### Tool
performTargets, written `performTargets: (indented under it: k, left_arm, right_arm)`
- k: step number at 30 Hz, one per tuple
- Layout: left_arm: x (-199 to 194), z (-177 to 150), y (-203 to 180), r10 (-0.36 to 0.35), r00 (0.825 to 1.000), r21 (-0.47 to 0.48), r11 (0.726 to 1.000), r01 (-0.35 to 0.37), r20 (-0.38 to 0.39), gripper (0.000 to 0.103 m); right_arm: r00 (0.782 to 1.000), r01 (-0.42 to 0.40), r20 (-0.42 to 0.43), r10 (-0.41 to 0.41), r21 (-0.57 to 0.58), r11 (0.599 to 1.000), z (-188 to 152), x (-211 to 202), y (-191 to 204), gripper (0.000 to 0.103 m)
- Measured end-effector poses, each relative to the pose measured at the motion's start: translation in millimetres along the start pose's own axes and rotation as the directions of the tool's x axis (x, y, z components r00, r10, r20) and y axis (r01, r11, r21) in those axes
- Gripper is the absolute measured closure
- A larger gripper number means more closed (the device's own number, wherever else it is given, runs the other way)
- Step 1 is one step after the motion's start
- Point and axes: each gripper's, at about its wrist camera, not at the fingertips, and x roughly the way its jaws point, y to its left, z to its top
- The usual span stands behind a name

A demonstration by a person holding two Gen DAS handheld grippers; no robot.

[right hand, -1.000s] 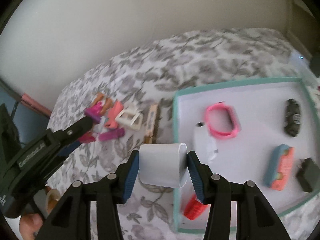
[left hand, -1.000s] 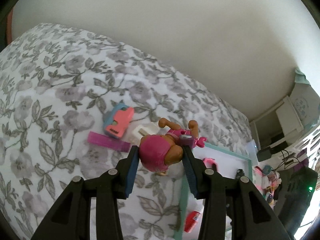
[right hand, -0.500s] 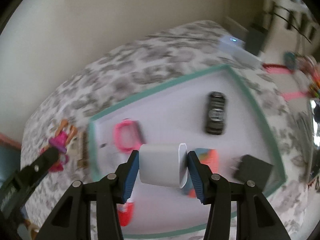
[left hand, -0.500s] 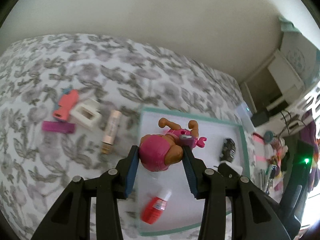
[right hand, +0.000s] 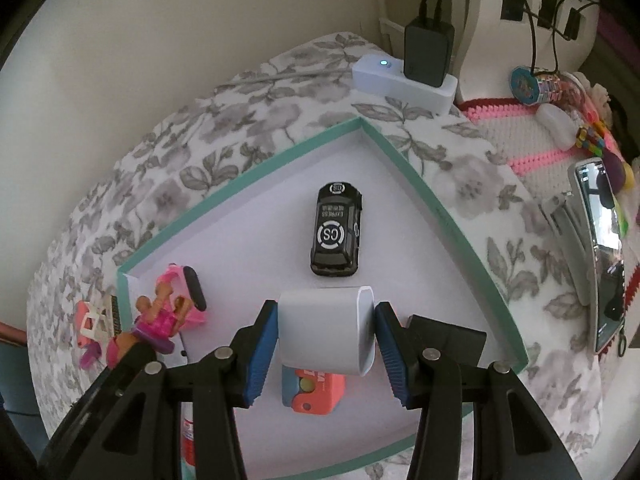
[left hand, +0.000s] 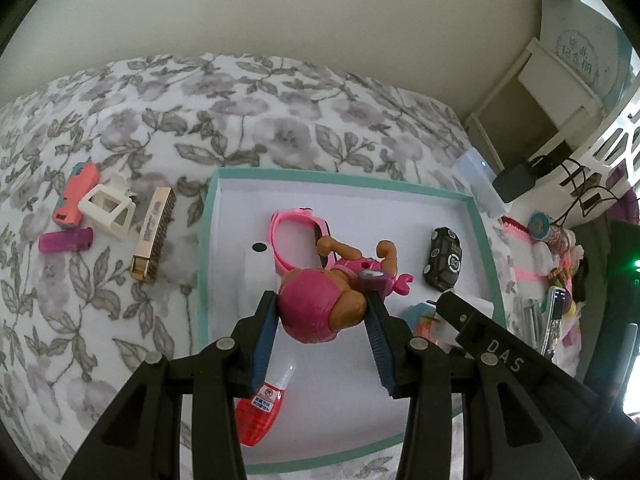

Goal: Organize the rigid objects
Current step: 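Carry the white plug and pink doll into the tray and open both tools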

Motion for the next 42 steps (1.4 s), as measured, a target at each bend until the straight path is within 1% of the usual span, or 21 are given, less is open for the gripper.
performTargets:
  k: [10,16,23,25,28,31,35,37,39,40,41,42]
  left_arm:
    - [5.3,-2.2,1.3,0.01,1.0,0.004,1.0,-0.009,-0.025,0.057]
    - [8.8,-2.3,2.5,0.014,0.999,0.003,1.0,-0.014,-0.043,0.057]
    - [5.1,-1.4,-1.1,0.017,0.999,0.02,1.0,-0.017,-0.034,0.056]
    - [1.5,-0.6,-2.0,0.013,1.0,0.021,1.0,-0.013,-0.026,0.054]
    - [-5.5,1.6,-1.3,0.0,1.0,0.012,1.0,0.0,-0.009,0.048]
    - [-13.1,4.3,1.1,-0.003,1.0,-0.001,1.0,0.003,0.012,0.047]
    - [-24.5,7.3,5.6,-0.006,0.999,-0.019,1.0,0.007,0.046,0.047]
    - [-30.2,9.4,8.6,0.002,0.998,-0.028,1.0,0.0,0.066,0.046]
    - [-35.3,12.1,14.9,0.018,0.996,-0.051,0.999,-0.014,0.088,0.042]
    - [-38.0,13.5,20.5,0.033,0.995,-0.071,0.997,-0.026,0.097,0.039]
    - [-40.3,14.9,27.1,0.052,0.993,-0.095,0.995,-0.042,0.106,0.034]
    - [-42.7,15.8,33.1,0.069,0.991,-0.116,0.992,-0.056,0.113,0.032]
  right_arm:
    - [1.0,0.017,-0.018,-0.017,-0.013,1.0,-3.2,5.0,3.3,0.051]
    - [0.999,0.026,-0.018,-0.026,0.002,1.0,-3.4,5.1,2.0,0.051]
    - [0.999,0.028,-0.022,-0.028,0.008,1.0,-2.9,3.7,0.8,0.051]
    - [1.0,0.027,-0.01,-0.027,0.008,1.0,-2.2,-1.3,1.3,0.05]
    - [0.998,0.034,0.053,-0.033,-0.007,0.999,0.8,-19.7,4.4,0.048]
    - [0.995,0.026,0.093,-0.026,-0.009,1.0,2.3,-33.4,6.0,0.045]
    - [0.992,0.024,0.121,-0.022,-0.015,1.0,3.0,-43.6,8.4,0.045]
    - [0.992,0.023,0.126,-0.02,-0.019,1.0,2.8,-45.8,9.7,0.045]
    - [0.991,0.024,0.13,-0.021,-0.023,0.999,2.6,-46.5,11.6,0.045]
    - [0.991,0.027,0.131,-0.024,-0.025,0.999,1.5,-46.5,12.1,0.044]
    - [0.991,0.033,0.131,-0.029,-0.028,0.999,1.0,-45.9,13.2,0.04]
    - [0.991,0.039,0.13,-0.034,-0.032,0.999,0.5,-44.8,14.5,0.038]
